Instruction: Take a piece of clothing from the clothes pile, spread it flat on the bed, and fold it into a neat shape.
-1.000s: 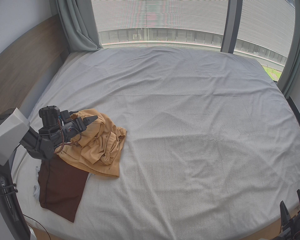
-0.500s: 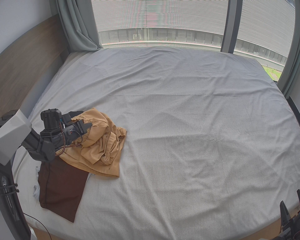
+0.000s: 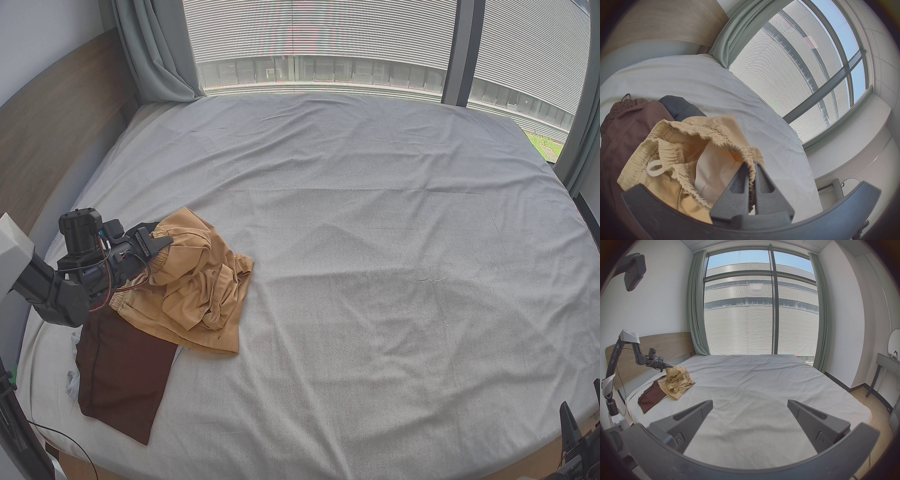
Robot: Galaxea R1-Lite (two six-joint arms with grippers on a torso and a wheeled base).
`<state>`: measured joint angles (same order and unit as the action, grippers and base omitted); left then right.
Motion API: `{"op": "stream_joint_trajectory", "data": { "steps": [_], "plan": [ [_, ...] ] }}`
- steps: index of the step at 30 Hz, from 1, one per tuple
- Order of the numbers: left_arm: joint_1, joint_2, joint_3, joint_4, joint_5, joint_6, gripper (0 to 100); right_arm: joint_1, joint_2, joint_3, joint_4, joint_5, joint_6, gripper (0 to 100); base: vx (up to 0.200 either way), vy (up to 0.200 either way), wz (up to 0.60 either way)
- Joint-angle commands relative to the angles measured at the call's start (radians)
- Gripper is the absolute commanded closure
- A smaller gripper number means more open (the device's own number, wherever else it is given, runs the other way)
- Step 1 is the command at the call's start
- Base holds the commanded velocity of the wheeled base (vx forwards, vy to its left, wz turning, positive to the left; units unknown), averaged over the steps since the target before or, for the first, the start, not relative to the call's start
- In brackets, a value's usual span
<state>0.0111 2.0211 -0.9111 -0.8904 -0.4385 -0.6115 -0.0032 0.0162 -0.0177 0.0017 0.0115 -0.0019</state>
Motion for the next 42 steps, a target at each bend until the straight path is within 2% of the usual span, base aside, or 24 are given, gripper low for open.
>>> {"op": "stream_joint_trajectory", "data": {
  "steps": [1,10,16,24,31,32,34,42],
  "plan": [
    [0.001,-0.079,0.061,-0.012,-0.002,-0.002,100,0.000,-0.015,0.016,0.000,0.001,0.002,0,0.000,0.000,0.00],
    [-0.005,-0.071,0.150,-0.136,-0.008,-0.002,100,0.000,-0.015,0.016,0.000,0.001,0.002,0,0.000,0.000,0.00],
    [-0.003,-0.105,0.167,-0.171,-0.071,-0.004,100,0.000,-0.015,0.016,0.000,0.001,0.000,0,0.000,0.000,0.00],
    [-0.037,-0.213,0.261,-0.189,-0.074,-0.011,100,0.000,-0.015,0.016,0.000,0.001,0.000,0,0.000,0.000,0.00],
    [-0.069,-0.223,0.293,-0.226,-0.051,-0.008,100,0.000,-0.015,0.018,0.000,0.001,0.002,0,0.000,0.000,0.00],
    [-0.072,-0.214,0.311,-0.288,-0.043,-0.016,100,0.000,-0.016,0.018,0.000,0.001,0.003,0,0.000,0.000,0.00],
    [-0.075,-0.214,0.319,-0.308,-0.035,-0.025,100,0.000,-0.015,0.018,0.000,0.001,0.003,0,0.000,0.000,0.00],
    [-0.117,-0.130,0.365,-0.532,0.023,-0.102,100,0.000,-0.015,0.018,0.000,0.001,0.003,0,0.000,0.000,0.00]
  ]
}}
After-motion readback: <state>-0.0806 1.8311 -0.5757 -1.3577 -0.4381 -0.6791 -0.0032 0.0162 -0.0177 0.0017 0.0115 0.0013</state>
